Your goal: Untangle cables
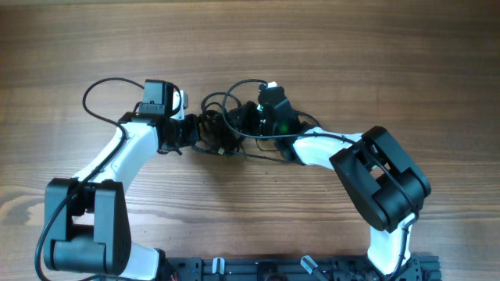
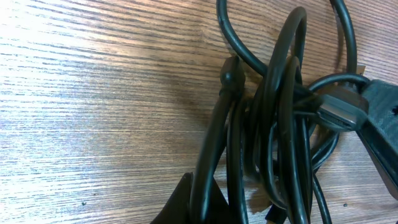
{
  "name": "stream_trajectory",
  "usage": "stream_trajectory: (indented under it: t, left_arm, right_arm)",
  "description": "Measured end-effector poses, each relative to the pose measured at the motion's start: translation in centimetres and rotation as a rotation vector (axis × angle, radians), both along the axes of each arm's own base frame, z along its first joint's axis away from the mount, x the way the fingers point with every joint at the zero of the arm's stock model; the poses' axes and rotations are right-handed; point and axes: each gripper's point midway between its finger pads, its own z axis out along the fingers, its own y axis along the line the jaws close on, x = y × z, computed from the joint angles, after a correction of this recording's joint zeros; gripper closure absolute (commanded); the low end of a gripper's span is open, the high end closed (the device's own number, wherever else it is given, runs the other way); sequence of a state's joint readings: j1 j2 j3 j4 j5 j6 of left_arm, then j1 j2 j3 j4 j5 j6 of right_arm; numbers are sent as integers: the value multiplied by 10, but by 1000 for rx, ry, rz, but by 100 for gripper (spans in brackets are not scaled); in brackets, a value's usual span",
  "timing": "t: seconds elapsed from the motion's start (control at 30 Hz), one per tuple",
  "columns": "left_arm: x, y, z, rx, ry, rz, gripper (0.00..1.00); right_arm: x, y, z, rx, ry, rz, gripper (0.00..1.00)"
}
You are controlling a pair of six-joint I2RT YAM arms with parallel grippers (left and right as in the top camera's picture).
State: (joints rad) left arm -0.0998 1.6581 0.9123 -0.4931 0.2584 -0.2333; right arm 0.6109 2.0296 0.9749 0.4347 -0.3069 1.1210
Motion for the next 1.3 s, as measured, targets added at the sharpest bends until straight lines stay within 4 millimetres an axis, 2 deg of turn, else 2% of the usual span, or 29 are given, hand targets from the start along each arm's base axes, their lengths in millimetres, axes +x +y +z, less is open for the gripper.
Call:
stream_trajectory:
  t: [0.03,0.07,0.1,0.23,0.3,0.5,0.6,0.63,0.7,0.8,1.0,1.1,1.2,1.3]
  left_arm:
    - [0,0,0,0,1,0,96]
    - [0,0,0,0,1,0,96]
    - [0,0,0,0,1,0,96]
    - [-2,1,-1,4,7,2,96]
    - [-2,1,-2,5,6,2,96]
    - [-2,3,-2,12,8,6,96]
    - [-2,3,-2,11,7,5,96]
    - [-2,2,-2,7,7,4,96]
    - [0,-2,0,-15,-2,-5,96]
    - [-1,-7,0,-33,-5,-17,96]
    - [-1,-17,2,-65,-1,-17,96]
    - [-1,-16,1,-53,9,37,96]
    - [-5,-9,-5,-19,33,115,96]
    - [-7,-1,-9,19,52,193,96]
  right_arm:
    - [0,0,-1,0,3,-2,91]
    - [-1,0,-2,-2,5,-1,85]
    - [-1,0,-2,-1,7,-1,86]
    - [-4,6,2,26,9,30,95]
    - [-6,15,11,66,-38,95,96]
    - [-15,38,49,187,-226,285,96]
    - [-18,41,75,270,-325,377,96]
    - [-20,40,90,321,-379,430,96]
    - [-29,32,116,411,-463,538,96]
    - [-37,13,141,502,-514,648,96]
    - [-49,-32,164,577,-499,785,96]
    - [-54,-53,166,580,-435,827,96]
    - [-51,-73,159,571,-313,824,96]
    - [-43,-91,157,565,-267,787,96]
